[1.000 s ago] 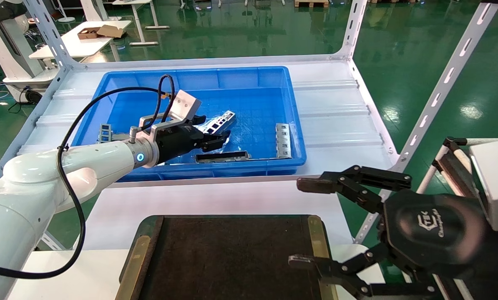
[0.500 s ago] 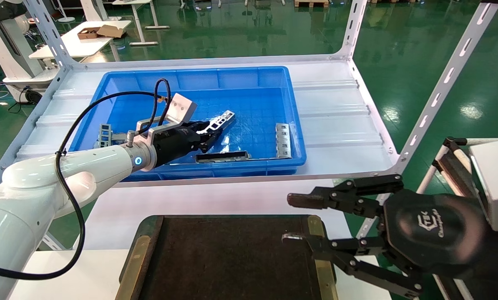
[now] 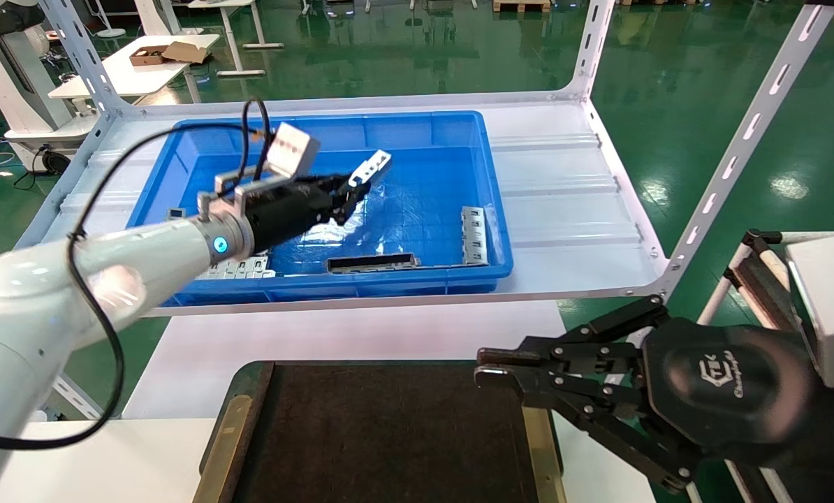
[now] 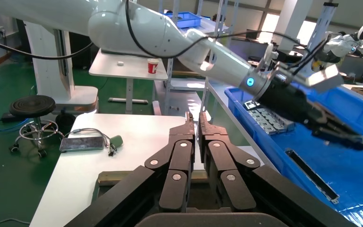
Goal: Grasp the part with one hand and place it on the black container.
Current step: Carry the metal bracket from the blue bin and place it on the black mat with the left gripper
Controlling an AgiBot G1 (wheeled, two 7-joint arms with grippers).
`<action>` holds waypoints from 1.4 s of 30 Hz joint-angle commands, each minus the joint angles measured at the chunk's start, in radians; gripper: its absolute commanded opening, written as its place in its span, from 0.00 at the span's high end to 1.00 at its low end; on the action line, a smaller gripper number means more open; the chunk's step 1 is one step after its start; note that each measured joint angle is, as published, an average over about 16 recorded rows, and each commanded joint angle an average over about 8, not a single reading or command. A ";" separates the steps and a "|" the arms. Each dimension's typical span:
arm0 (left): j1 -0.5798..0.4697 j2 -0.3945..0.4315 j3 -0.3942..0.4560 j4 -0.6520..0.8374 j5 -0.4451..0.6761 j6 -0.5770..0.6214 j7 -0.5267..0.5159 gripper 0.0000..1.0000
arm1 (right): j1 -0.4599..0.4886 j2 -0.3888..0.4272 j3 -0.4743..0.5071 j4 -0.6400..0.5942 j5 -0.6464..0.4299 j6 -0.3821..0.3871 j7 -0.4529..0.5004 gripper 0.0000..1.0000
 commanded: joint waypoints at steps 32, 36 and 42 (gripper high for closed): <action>0.384 -0.402 0.019 -0.763 -0.191 0.750 -0.442 1.00 | 0.000 0.000 0.000 0.000 0.000 0.000 0.000 1.00; 0.537 -0.449 0.021 -0.904 -0.194 0.638 -0.546 1.00 | 0.000 0.000 0.000 0.000 0.000 0.000 0.000 1.00; 0.760 -0.473 0.028 -1.061 -0.159 0.385 -0.679 1.00 | 0.000 0.000 0.000 0.000 0.000 0.000 0.000 1.00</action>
